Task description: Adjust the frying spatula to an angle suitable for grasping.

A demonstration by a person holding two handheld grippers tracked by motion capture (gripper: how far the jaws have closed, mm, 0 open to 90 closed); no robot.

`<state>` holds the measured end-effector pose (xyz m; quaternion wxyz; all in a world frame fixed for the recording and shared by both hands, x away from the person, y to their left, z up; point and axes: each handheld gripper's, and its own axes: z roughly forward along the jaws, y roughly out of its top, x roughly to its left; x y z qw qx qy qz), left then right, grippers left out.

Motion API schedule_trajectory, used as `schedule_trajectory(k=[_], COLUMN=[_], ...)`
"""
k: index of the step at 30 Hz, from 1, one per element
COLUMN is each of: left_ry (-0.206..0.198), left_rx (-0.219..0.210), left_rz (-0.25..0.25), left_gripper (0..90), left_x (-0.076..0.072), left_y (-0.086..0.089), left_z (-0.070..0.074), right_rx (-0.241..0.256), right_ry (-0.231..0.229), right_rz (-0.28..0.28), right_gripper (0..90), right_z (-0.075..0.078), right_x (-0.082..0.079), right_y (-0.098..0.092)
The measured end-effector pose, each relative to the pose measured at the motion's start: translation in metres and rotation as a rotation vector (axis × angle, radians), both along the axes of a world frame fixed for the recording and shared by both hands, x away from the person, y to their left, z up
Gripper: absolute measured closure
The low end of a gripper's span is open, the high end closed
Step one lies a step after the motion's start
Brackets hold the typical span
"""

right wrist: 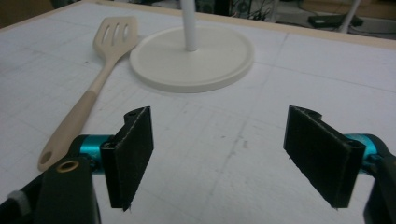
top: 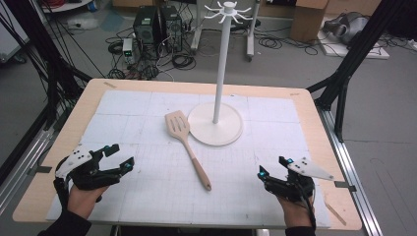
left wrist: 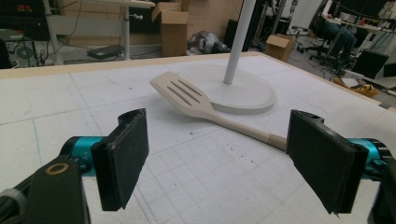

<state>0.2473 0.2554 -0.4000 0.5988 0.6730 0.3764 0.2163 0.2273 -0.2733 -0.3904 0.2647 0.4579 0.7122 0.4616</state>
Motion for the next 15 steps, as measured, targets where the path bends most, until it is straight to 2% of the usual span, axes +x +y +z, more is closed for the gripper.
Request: schedule_trajectory(k=[1,3,4,6,15], left_ry=[0.002,0.007,0.011,0.011,0.026], left_rx=[-0.001,0.001,0.007,0.009,0.022], left_rz=[0.0,-0.005,-0.012,-0.015,-0.023], left_gripper=[24.3,25.2,26.8,27.5,31.5], left_x=[0.0,0.0,0.001,0.001,0.002], left_y=[0.0,0.0,0.0,0.0,0.002], left_z=[0.0,0.0,-0.001,-0.001,-0.002], right_rx=[-0.012,-0.017,-0.026,-0.026,-0.059], right_ry=[0.019,0.029,0.033,0.029,0.07], right_rz=[0.026,0.036,0.059,0.067,0.18], right_gripper=[26.5,27.1,27.8,28.2,32.3], right_z=[-0.002,-0.002,-0.003,-0.003,-0.008], right_x=[0.005,0.008,0.013,0.016,0.037], right_y=[0.01,0.016,0.026,0.031,0.086])
